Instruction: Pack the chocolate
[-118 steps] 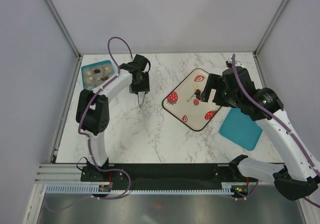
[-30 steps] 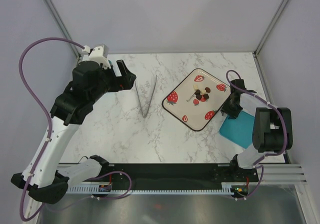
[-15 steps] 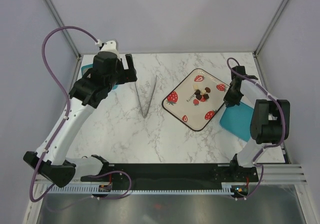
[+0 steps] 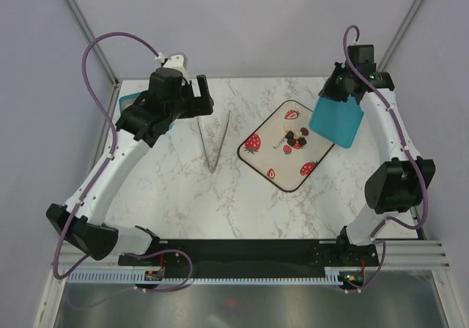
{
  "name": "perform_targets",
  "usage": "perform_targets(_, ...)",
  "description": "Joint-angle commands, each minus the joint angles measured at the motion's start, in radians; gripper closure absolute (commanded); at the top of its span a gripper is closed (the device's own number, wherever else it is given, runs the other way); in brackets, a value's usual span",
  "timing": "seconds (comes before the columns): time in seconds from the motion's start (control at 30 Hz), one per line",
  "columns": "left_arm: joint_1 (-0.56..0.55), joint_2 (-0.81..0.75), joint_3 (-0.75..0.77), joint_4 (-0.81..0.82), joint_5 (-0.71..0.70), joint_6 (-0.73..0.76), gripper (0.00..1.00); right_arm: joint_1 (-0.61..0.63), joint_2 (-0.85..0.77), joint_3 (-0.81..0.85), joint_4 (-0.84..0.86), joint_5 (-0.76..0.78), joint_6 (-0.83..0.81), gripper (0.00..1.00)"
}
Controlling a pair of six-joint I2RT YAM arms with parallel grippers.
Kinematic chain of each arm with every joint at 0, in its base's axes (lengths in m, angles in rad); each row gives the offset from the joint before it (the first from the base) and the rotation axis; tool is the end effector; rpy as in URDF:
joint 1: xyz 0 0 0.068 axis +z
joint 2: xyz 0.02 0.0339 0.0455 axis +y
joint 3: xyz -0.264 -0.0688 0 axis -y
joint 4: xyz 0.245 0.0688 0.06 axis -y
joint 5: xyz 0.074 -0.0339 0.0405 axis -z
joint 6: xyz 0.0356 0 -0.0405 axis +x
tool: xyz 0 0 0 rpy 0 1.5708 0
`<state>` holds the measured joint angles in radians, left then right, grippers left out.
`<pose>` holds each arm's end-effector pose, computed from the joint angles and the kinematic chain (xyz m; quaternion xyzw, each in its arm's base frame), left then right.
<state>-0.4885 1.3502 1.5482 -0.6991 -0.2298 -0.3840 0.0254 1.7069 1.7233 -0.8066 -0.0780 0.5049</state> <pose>0.2563 -0.1270 0.4259 -0.0137 0.8566 -0.1246 0.5006 0.3767 0.0123 0.3613 0.2050 0.9012 0.1344 0.3574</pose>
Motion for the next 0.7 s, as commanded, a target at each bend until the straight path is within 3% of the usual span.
perform_targets(0.0, -0.002, 0.047, 0.061, 0.058, 0.199, -0.084, 0.01, 0.022, 0.017, 0.108, 0.166, -0.117, 0.018, 1.00)
perform_targets(0.17, 0.037, 0.124, 0.134, 0.047, 0.279, -0.205, 0.01, 0.030, 0.042, 0.093, 0.426, -0.224, 0.157, 1.00)
perform_targets(0.3, 0.141, 0.178, 0.145, 0.058, 0.492, -0.457, 0.03, 0.045, 0.083, 0.156, 0.539, -0.328, 0.219, 1.00)
perform_targets(0.37, 0.160, 0.185, 0.130, 0.098, 0.559, -0.507, 0.03, 0.056, 0.076, 0.156, 0.593, -0.403, 0.242, 1.00)
perform_targets(0.57, 0.174, 0.195, 0.072, 0.389, 0.806, -0.673, 0.03, 0.105, 0.016, 0.050, 0.994, -0.600, 0.480, 1.00)
perform_targets(0.67, 0.174, 0.164, -0.073, 0.582, 0.920, -0.772, 0.02, 0.122, -0.016, -0.002, 1.212, -0.623, 0.657, 1.00)
